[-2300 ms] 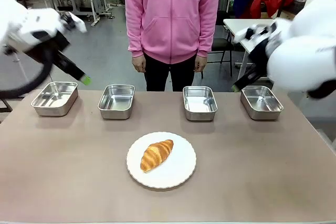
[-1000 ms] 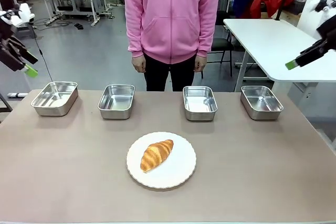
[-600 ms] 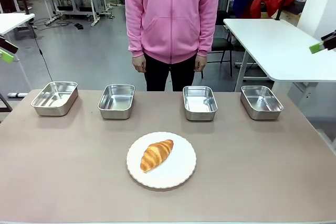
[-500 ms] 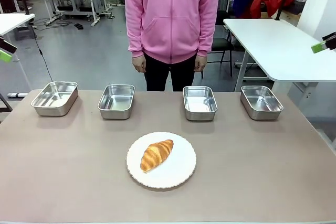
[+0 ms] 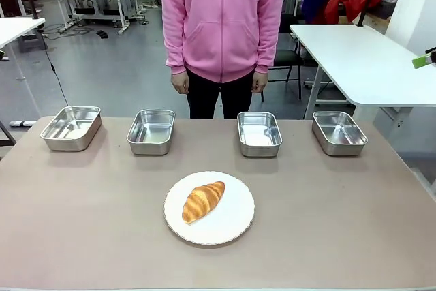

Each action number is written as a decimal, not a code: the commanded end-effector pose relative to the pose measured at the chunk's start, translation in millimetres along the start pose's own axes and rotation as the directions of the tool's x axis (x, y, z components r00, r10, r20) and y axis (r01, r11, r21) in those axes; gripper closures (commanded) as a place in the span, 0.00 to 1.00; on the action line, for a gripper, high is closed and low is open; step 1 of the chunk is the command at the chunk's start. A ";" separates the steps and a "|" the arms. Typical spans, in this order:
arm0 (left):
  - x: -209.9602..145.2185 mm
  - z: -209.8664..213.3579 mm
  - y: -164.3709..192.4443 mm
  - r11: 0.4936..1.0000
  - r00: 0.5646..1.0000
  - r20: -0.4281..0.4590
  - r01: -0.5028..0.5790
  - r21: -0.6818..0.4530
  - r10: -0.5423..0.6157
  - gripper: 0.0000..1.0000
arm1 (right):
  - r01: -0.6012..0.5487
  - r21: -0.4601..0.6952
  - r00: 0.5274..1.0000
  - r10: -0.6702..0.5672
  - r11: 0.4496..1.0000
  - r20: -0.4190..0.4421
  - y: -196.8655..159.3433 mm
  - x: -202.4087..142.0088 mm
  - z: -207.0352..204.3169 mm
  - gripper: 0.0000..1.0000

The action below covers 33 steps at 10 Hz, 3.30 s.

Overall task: Place the bread in the container.
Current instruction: Place the Butter Roll into the Airtight Container indicated by the human.

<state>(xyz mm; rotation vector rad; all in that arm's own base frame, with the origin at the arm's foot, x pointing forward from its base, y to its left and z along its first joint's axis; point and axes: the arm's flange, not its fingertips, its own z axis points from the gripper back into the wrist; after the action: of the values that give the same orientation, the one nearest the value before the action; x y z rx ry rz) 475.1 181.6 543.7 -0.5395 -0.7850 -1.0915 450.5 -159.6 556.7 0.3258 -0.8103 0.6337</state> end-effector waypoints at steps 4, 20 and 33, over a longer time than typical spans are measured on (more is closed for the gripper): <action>3.0 -5.6 0.4 0.999 0.999 0.027 0.027 0.035 -0.028 0.00 | -0.010 -0.002 0.999 0.010 1.000 0.030 -1.5 1.9 2.3 0.00; 9.4 -5.2 2.1 0.999 0.995 0.097 -0.007 0.037 0.003 0.00 | 0.013 -0.014 1.000 -0.013 1.000 0.004 2.8 3.4 2.9 0.00; 9.4 -5.2 2.1 0.999 0.995 0.097 -0.007 0.037 0.003 0.00 | 0.013 -0.014 1.000 -0.013 1.000 0.004 2.8 3.4 2.9 0.00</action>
<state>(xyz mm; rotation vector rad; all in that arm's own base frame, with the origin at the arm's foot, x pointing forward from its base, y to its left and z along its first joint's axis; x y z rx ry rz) 480.5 173.2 545.3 -0.5692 -0.8895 -1.0439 448.4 -157.6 561.0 0.3109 -0.8079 0.6142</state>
